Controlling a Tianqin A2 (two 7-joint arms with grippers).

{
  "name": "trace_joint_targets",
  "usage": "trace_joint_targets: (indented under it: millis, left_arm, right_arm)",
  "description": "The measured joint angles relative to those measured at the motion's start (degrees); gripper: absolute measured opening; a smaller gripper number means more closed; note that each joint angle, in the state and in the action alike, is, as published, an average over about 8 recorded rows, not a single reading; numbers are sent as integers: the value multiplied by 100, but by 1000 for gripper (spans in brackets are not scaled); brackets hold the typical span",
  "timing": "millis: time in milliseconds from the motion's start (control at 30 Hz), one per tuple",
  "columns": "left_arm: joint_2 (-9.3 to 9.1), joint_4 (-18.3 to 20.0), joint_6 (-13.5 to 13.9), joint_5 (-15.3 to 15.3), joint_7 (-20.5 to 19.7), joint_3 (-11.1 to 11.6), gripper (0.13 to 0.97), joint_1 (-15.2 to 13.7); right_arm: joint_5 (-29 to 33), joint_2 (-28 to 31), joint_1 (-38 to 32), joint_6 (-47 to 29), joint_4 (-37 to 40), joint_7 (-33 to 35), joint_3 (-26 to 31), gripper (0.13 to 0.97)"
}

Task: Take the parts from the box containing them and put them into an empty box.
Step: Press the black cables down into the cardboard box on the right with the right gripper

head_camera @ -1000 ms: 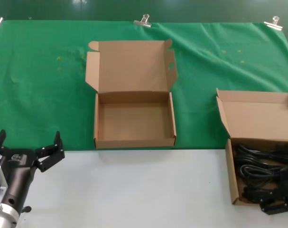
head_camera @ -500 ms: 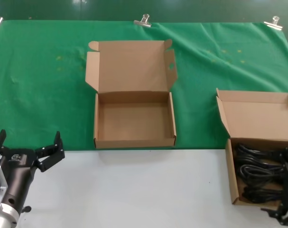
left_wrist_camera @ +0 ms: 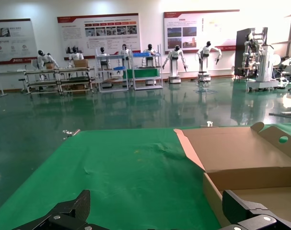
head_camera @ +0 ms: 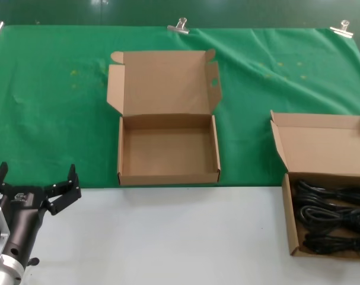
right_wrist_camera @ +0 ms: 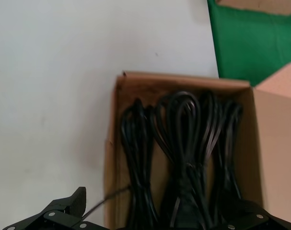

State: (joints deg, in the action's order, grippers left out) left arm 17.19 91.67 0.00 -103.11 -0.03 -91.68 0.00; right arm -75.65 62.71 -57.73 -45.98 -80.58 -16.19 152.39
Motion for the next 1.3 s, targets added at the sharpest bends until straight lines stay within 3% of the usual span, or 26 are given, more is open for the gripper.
trace_joint_targets:
  millis: [300, 567, 1033, 1300]
  left_arm:
    - [0, 0, 0, 0, 0, 0, 966, 0]
    - [0, 0, 0, -1, 0, 0, 966, 0]
    - [0, 0, 0, -1, 0, 0, 966, 0]
    - [0, 0, 0, -1, 0, 0, 966, 0]
  right_arm:
    - [839, -445, 175, -971, 146, -242, -1085, 966]
    - [1298, -959, 300, -1265, 587, -30, -1741, 966]
    - [1764, -1830, 386, -1247, 1516, 414, -2322, 962]
    - [1858, -1968, 465, -1336, 1560, 569, -2554, 904]
